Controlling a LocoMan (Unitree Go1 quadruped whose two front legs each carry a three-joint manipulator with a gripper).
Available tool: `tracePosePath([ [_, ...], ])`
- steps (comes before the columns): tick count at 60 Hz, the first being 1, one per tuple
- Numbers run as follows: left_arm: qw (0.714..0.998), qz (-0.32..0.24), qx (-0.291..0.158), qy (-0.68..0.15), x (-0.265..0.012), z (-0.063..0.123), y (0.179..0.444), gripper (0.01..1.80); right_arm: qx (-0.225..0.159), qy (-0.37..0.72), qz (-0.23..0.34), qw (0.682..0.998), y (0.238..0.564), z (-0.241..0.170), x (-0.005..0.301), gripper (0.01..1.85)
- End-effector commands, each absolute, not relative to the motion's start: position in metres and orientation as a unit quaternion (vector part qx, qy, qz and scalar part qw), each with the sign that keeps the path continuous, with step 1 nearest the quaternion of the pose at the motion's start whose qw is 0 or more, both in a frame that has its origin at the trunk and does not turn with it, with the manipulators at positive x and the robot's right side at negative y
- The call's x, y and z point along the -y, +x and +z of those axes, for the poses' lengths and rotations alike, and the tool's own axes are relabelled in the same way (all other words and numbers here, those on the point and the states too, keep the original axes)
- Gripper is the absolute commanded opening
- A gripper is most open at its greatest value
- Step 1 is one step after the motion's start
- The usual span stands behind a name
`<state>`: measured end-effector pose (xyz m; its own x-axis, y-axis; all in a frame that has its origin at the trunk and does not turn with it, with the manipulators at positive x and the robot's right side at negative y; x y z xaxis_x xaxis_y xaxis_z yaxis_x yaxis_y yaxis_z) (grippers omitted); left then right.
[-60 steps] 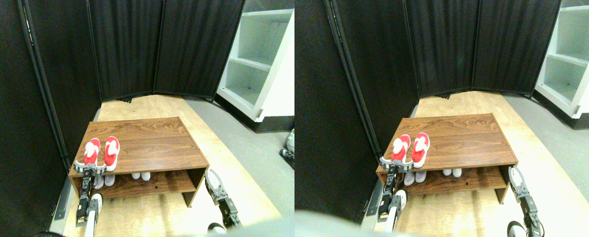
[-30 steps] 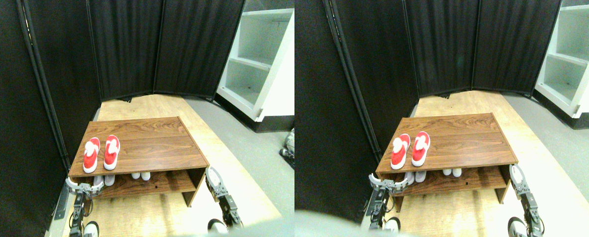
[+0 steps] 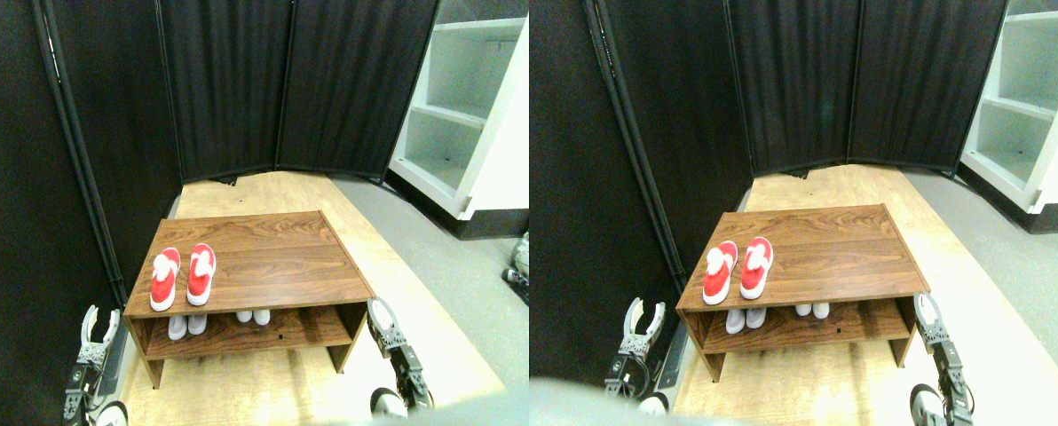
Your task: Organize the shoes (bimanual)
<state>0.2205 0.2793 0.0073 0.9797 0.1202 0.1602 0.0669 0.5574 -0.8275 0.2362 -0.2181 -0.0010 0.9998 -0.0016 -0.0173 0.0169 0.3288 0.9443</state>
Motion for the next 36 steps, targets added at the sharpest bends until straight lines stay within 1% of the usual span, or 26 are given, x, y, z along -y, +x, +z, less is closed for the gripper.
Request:
tracePosePath([
  [1,0.897,0.020,0.124,-0.424,-0.291,0.012,0.233,0.01,-0.004,0.574,0.009,0.819,0.237,0.000,0.216,0.01],
  [3,0.899,0.026,0.128,-0.418,-0.292,0.011,0.237,0.01,-0.004,0.575,0.006,0.818,0.237,0.000,0.215,0.01],
  [5,0.895,0.031,0.130,-0.425,-0.294,0.010,0.243,0.01,-0.004,0.575,0.007,0.818,0.236,0.000,0.215,0.01],
  [7,0.898,0.018,0.114,-0.425,-0.296,0.008,0.251,0.01,-0.004,0.575,0.009,0.818,0.236,0.000,0.215,0.01],
  [9,0.904,0.019,0.098,-0.416,-0.298,0.005,0.260,0.01,-0.006,0.576,0.012,0.817,0.236,0.000,0.214,0.01],
  [12,0.906,0.022,0.093,-0.412,-0.298,0.003,0.267,0.01,-0.005,0.578,0.013,0.816,0.235,0.000,0.214,0.01],
  [14,0.899,0.022,0.081,-0.429,-0.297,0.000,0.277,0.01,-0.004,0.578,0.012,0.816,0.234,0.000,0.213,0.01],
  [15,0.899,0.022,0.081,-0.429,-0.297,0.000,0.277,0.01,-0.004,0.578,0.012,0.816,0.234,0.000,0.213,0.01],
  [18,0.904,0.024,0.081,-0.420,-0.294,-0.004,0.289,0.01,-0.002,0.575,0.011,0.818,0.233,0.001,0.213,0.01],
  [21,0.894,0.026,0.071,-0.442,-0.289,-0.009,0.301,0.01,-0.002,0.579,0.013,0.815,0.233,0.000,0.213,0.01],
  [26,0.892,0.039,0.072,-0.445,-0.282,-0.011,0.312,0.01,-0.001,0.573,0.012,0.819,0.233,0.001,0.213,0.01],
  [28,0.885,0.043,0.062,-0.459,-0.279,-0.012,0.319,0.01,0.000,0.572,0.011,0.820,0.233,0.001,0.213,0.01],
  [33,0.880,0.045,0.054,-0.470,-0.272,-0.014,0.328,0.01,-0.001,0.571,0.009,0.821,0.234,0.001,0.213,0.01],
  [35,0.871,0.047,0.051,-0.486,-0.268,-0.015,0.331,0.01,-0.002,0.570,0.010,0.822,0.234,0.001,0.214,0.01],
  [36,0.872,0.046,0.047,-0.486,-0.266,-0.015,0.333,0.01,0.000,0.572,0.005,0.820,0.234,0.002,0.214,0.01],
])
